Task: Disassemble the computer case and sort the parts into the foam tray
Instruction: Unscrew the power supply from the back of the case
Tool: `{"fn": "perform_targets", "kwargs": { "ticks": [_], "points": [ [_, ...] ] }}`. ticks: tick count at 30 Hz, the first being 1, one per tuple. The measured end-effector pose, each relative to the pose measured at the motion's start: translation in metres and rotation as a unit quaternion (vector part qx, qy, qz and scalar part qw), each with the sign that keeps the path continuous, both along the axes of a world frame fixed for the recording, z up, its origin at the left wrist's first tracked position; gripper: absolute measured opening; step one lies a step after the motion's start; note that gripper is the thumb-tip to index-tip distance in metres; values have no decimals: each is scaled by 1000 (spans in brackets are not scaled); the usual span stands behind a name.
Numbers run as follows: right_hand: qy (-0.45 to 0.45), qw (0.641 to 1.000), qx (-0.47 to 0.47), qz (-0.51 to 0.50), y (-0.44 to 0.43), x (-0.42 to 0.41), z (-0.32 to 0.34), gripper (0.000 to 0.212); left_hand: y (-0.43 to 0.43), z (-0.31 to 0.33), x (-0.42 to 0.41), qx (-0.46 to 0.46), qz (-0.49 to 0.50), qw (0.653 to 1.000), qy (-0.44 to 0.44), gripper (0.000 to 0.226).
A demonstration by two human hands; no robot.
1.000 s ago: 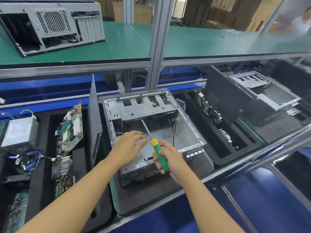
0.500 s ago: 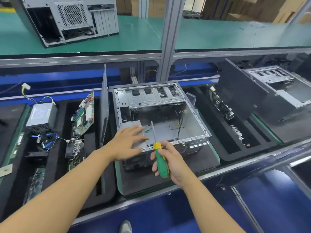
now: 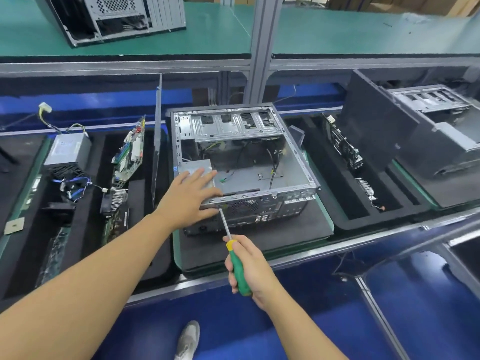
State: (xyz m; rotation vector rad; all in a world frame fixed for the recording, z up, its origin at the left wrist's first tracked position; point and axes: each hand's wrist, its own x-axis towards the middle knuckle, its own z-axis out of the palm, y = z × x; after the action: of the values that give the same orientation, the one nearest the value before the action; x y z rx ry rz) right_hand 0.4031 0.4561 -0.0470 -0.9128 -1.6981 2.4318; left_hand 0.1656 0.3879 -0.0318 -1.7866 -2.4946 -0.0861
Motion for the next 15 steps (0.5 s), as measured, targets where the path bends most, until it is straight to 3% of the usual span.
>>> {"fn": "perform_targets", "kwargs": {
  "ticks": [15],
  "points": [
    [-39,999,12,-30,-14,-11,3,24,-1,2,1,28,14,999,-34,41]
  ]
}}
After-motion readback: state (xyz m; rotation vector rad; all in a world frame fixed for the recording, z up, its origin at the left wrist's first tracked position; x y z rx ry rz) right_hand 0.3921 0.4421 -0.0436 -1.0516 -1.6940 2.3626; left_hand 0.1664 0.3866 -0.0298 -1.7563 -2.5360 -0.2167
